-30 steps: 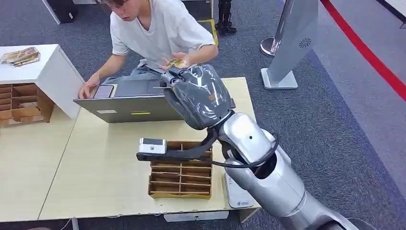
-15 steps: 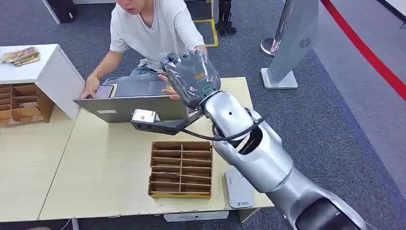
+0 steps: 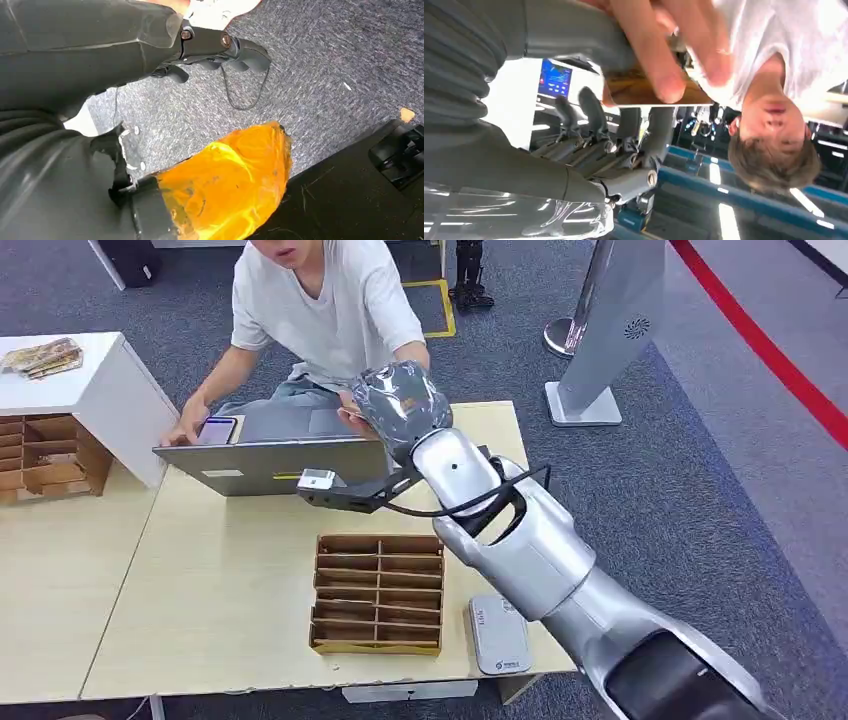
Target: Pass the card to the sensor for recognition and then transmit it.
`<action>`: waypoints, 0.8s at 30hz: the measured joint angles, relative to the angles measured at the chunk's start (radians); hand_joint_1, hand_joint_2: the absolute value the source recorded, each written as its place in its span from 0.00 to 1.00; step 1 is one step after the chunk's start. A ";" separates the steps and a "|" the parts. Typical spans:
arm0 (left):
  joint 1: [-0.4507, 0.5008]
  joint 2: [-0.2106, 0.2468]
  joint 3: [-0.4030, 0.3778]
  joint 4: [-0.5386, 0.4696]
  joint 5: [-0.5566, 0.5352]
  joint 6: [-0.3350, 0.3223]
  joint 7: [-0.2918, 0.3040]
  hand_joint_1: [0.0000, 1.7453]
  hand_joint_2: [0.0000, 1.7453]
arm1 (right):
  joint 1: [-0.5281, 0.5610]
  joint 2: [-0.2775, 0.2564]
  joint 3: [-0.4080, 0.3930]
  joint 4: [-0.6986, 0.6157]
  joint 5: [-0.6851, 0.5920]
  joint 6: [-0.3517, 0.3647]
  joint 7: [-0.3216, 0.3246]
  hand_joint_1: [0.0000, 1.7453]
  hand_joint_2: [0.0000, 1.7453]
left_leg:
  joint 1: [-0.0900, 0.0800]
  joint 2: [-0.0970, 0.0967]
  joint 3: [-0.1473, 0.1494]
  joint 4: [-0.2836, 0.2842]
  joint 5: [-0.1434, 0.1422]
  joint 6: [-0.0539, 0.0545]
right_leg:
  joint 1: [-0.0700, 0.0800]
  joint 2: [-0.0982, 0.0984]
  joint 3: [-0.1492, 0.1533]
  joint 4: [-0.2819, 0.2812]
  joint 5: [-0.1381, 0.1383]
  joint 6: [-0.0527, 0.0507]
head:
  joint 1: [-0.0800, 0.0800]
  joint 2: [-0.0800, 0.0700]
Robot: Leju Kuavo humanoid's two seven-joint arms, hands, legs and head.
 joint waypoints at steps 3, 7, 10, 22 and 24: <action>0.000 0.000 0.000 0.000 0.000 0.001 0.000 0.00 0.00 | -0.007 0.002 0.002 0.018 -0.001 0.007 0.001 0.00 1.00 | 0.000 0.000 0.000 0.000 0.000 0.000 | 0.000 0.000 0.000 0.000 0.000 0.000 | 0.000 0.000; 0.000 0.000 0.000 0.000 0.000 0.002 0.000 0.00 0.00 | -0.008 0.003 0.003 0.032 -0.002 0.007 0.001 0.00 0.00 | 0.000 0.000 0.000 0.000 0.000 0.000 | 0.000 0.000 0.000 0.000 0.000 0.000 | 0.000 0.000; 0.000 0.000 0.000 0.000 0.000 0.002 0.000 0.00 0.00 | -0.008 0.003 0.003 0.040 -0.002 0.007 0.000 0.00 0.00 | 0.000 0.000 0.000 0.000 0.000 0.000 | 0.000 0.000 0.000 0.000 0.000 0.000 | 0.000 0.000; 0.013 0.000 0.008 0.000 0.064 0.041 -0.010 0.00 0.00 | 0.122 -0.038 -0.046 -0.202 -0.211 -0.146 -0.081 0.00 0.00 | 0.000 -0.001 0.000 0.000 0.000 0.000 | 0.000 0.000 -0.001 -0.001 0.000 0.000 | 0.000 0.000; 0.020 0.001 0.020 0.000 0.082 0.056 -0.021 0.00 0.00 | 0.185 -0.054 -0.075 -0.310 -0.305 -0.171 -0.111 0.00 0.00 | 0.000 0.000 0.000 0.000 -0.001 0.000 | 0.000 0.000 -0.001 -0.001 0.000 0.000 | 0.000 0.000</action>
